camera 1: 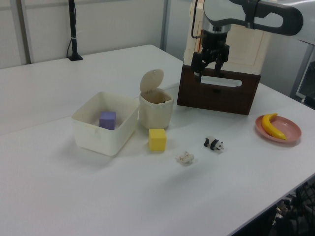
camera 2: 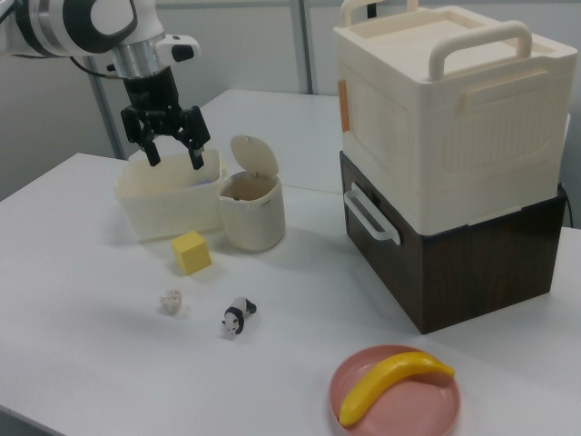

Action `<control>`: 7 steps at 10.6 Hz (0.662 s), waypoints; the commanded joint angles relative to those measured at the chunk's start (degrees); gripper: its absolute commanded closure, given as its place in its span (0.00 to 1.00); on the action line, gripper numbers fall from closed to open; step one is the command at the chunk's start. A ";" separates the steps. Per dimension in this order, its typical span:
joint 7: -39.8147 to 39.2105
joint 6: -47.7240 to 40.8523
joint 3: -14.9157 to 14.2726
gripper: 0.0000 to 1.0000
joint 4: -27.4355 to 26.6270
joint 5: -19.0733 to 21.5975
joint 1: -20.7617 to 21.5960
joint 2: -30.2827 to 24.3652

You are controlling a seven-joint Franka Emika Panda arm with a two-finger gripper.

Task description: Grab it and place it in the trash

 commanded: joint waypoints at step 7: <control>1.33 -1.14 -0.36 0.00 -1.90 0.50 1.11 -1.23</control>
